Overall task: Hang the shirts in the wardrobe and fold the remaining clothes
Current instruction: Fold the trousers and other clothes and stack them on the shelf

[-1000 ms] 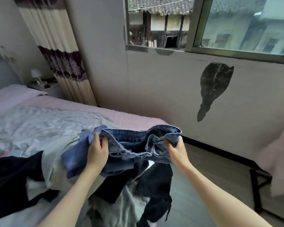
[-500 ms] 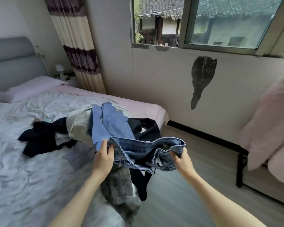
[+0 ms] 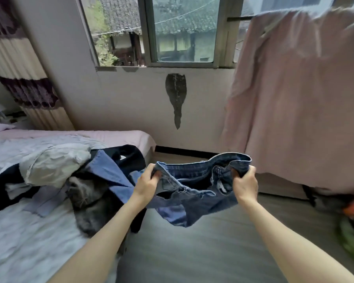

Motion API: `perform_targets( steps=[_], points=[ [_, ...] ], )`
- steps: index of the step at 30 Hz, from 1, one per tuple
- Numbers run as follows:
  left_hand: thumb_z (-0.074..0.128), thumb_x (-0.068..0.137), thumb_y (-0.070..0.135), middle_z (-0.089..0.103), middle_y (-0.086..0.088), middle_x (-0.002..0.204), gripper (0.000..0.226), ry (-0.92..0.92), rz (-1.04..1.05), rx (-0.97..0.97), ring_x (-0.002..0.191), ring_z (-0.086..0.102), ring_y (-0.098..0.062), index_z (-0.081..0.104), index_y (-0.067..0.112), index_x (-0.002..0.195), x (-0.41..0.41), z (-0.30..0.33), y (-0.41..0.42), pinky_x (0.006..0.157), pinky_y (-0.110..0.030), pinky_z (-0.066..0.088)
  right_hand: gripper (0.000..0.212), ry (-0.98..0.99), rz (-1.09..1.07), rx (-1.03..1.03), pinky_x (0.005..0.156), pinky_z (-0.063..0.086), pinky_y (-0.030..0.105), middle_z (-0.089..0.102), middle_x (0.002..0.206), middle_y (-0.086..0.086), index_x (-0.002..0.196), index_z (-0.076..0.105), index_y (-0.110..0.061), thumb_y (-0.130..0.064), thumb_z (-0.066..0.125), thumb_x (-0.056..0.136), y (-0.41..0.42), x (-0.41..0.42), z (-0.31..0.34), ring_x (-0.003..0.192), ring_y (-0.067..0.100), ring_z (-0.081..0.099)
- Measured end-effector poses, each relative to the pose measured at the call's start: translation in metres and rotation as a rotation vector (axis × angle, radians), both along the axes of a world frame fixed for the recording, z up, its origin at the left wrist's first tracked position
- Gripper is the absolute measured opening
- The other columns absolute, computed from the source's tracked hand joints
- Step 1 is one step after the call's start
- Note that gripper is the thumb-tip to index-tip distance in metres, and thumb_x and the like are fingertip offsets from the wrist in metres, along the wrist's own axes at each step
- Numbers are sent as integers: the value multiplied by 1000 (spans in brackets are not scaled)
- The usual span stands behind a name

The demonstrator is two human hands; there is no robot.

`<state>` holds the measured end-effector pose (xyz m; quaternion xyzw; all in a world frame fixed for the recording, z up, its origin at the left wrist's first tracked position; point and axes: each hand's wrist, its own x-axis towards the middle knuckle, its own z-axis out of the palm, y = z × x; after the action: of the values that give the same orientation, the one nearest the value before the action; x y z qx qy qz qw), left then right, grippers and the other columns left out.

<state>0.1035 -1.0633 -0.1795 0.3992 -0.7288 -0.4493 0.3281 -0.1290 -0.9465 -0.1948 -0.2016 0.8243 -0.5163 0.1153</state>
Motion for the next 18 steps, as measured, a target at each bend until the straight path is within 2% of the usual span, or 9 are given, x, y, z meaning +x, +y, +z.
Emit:
perform_targets(
  steps=[3, 7, 9, 13, 14, 18],
  points=[
    [42, 95, -2, 59, 3, 83, 25, 78, -51, -1, 82, 52, -14, 56, 17, 89, -30, 11, 14, 80, -24, 40, 34, 47, -124, -29, 84, 39, 42, 60, 112, 25, 117, 42, -3, -22, 54, 92, 45, -20, 9, 103, 42, 54],
    [42, 93, -7, 60, 8, 81, 36, 239, -93, 15, 77, 52, -3, 58, 24, 84, -53, 34, 23, 74, -10, 43, 35, 112, -199, -97, 76, 35, 38, 60, 110, 23, 117, 42, -3, -23, 56, 92, 77, -36, 24, 103, 41, 54],
    [41, 94, -6, 60, 5, 80, 35, 278, -76, 38, 77, 53, -6, 59, 21, 82, -53, 40, 18, 73, -12, 44, 32, 131, -181, -133, 74, 33, 35, 61, 109, 21, 115, 43, -5, -20, 57, 91, 79, -36, 31, 102, 40, 55],
    [40, 92, -7, 61, -7, 89, 34, 281, 45, 91, 87, 52, -19, 60, 19, 82, -43, 40, 1, 86, -34, 45, 26, 189, -83, -194, 74, 36, 32, 60, 98, 6, 110, 45, -14, -17, 58, 88, 71, -28, 50, 90, 29, 55],
    [40, 93, -5, 62, -7, 90, 33, 286, 64, 108, 88, 53, -20, 60, 20, 83, -40, 42, -3, 86, -35, 45, 25, 196, -61, -213, 74, 36, 32, 59, 97, 3, 107, 45, -17, -17, 59, 86, 69, -26, 56, 88, 25, 54],
    [36, 95, -3, 61, -2, 84, 34, 332, 62, 132, 84, 54, -19, 56, 22, 86, -32, 51, -11, 71, -27, 46, 22, 215, 7, -241, 73, 38, 32, 57, 87, -6, 98, 45, -22, -17, 60, 84, 64, -27, 74, 84, 20, 53]
  ],
)
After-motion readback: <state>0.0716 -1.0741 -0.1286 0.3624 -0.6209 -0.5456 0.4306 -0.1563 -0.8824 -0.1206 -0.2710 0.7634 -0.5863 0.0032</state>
